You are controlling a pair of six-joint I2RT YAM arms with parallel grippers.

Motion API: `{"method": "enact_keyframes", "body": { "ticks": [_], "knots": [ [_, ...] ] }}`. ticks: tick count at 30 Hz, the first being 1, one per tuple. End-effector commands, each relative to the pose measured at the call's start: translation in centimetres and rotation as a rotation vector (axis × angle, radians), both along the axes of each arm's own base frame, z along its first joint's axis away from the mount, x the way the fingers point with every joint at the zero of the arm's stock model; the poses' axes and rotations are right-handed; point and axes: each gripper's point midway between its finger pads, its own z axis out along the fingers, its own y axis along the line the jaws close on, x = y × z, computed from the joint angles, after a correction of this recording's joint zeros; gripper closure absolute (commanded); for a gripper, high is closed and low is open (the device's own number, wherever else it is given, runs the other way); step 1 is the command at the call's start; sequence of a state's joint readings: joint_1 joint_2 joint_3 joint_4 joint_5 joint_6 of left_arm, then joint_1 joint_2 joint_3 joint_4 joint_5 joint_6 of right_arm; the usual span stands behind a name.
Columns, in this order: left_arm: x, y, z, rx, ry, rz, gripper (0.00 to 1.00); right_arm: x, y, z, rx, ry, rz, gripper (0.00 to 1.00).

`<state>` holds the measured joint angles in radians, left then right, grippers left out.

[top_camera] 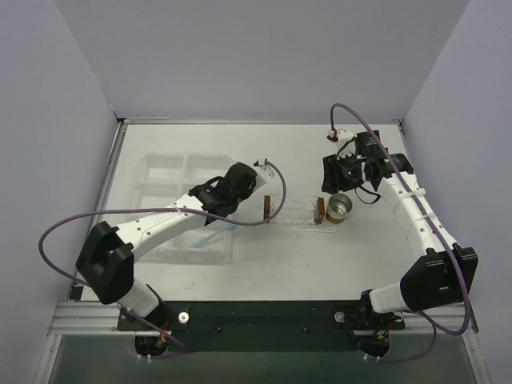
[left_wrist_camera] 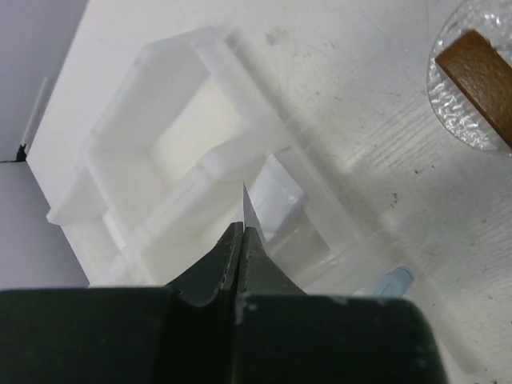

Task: Prepare toiletry sets of a toothbrush and toothpaste on the tray

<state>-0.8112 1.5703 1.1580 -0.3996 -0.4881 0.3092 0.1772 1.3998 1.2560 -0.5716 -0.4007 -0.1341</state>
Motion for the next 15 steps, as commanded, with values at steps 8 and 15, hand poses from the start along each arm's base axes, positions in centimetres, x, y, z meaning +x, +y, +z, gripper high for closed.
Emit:
{"method": "enact_keyframes", "body": {
  "ticks": [8,15],
  "knots": [
    [2.0,3.0,12.0,-0.175,-0.244,0.066,1.0,0.5,2.6,4.3,0.126,-0.035,0.095,0.58],
    [1.9,4.5,14.3,-0.271,-0.273,0.066,1.0,0.5,5.7,6.5,0.231,-0.034,0.215,0.56]
  ]
}}
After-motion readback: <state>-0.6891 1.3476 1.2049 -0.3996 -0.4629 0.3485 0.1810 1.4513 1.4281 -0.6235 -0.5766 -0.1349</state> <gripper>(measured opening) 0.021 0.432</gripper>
